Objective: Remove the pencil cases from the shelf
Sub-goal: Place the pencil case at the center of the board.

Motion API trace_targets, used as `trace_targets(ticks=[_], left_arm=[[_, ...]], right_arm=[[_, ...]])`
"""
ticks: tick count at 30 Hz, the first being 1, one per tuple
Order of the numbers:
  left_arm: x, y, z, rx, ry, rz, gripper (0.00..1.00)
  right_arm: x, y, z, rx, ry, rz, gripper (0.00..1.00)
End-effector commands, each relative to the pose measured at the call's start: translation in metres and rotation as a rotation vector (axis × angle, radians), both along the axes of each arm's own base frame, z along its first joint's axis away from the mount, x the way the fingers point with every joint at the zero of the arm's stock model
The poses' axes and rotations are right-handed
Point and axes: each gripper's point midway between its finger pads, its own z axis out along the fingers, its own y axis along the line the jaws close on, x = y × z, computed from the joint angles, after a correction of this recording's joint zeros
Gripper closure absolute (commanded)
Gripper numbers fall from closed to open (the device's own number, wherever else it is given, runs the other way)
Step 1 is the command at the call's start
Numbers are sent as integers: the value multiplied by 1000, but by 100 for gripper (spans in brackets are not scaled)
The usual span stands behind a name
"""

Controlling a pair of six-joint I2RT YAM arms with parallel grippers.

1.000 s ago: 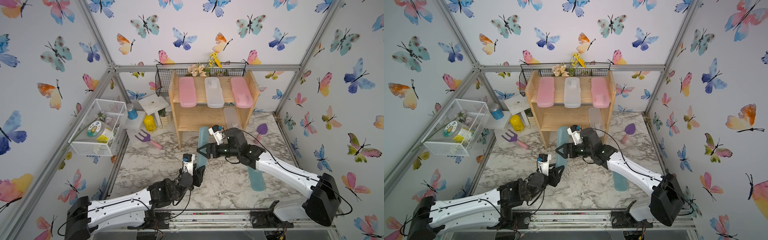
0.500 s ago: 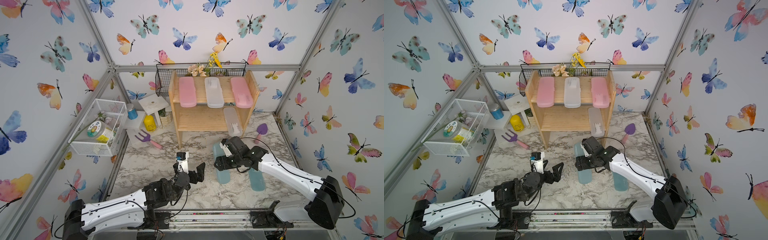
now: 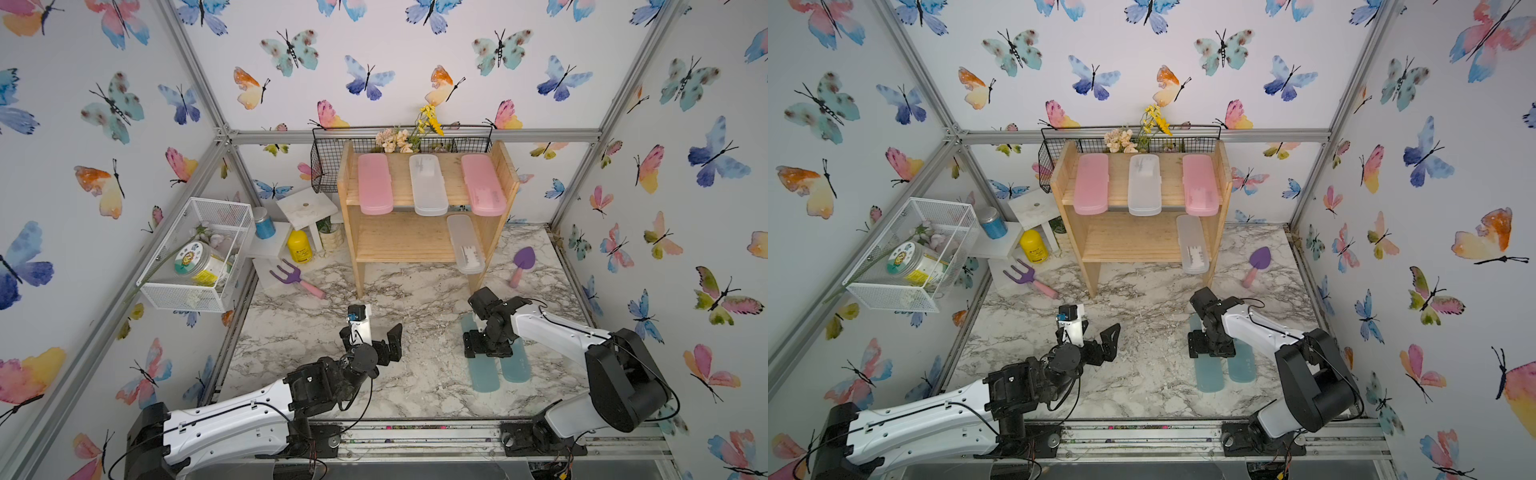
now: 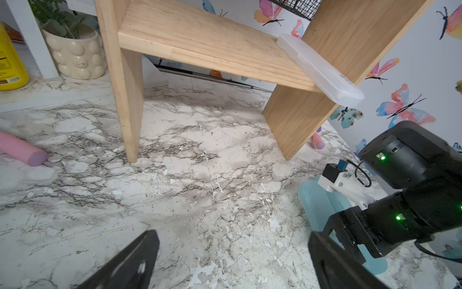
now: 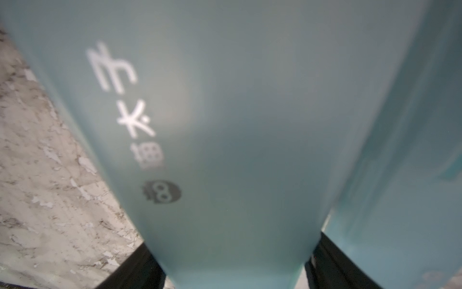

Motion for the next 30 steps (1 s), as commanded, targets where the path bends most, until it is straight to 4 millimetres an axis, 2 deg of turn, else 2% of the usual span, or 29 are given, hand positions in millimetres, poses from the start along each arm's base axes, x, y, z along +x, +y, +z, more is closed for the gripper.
trace_targets(ticks=[1, 11, 16, 18, 23, 26, 30], left_arm=[[1, 1, 3, -24, 0, -8, 1], [1, 3, 0, -30, 9, -7, 1], [2, 1, 5, -40, 10, -11, 1], [2, -2, 9, -49, 11, -20, 1], [2, -23, 27, -131, 21, -100, 1], [8, -42, 42, -276, 62, -215, 1], [26, -53, 66, -505, 95, -335, 1]], right_arm=[[14, -4, 0, -25, -44, 1, 24], [23, -13, -10, -65, -41, -33, 17], [32, -7, 4, -35, -90, -39, 6], [36, -4, 17, -5, -129, -38, 1], [42, -1, 62, 56, -243, -37, 1], [48, -5, 99, 81, -364, -36, 1], [52, -14, 143, 84, -488, -51, 1]])
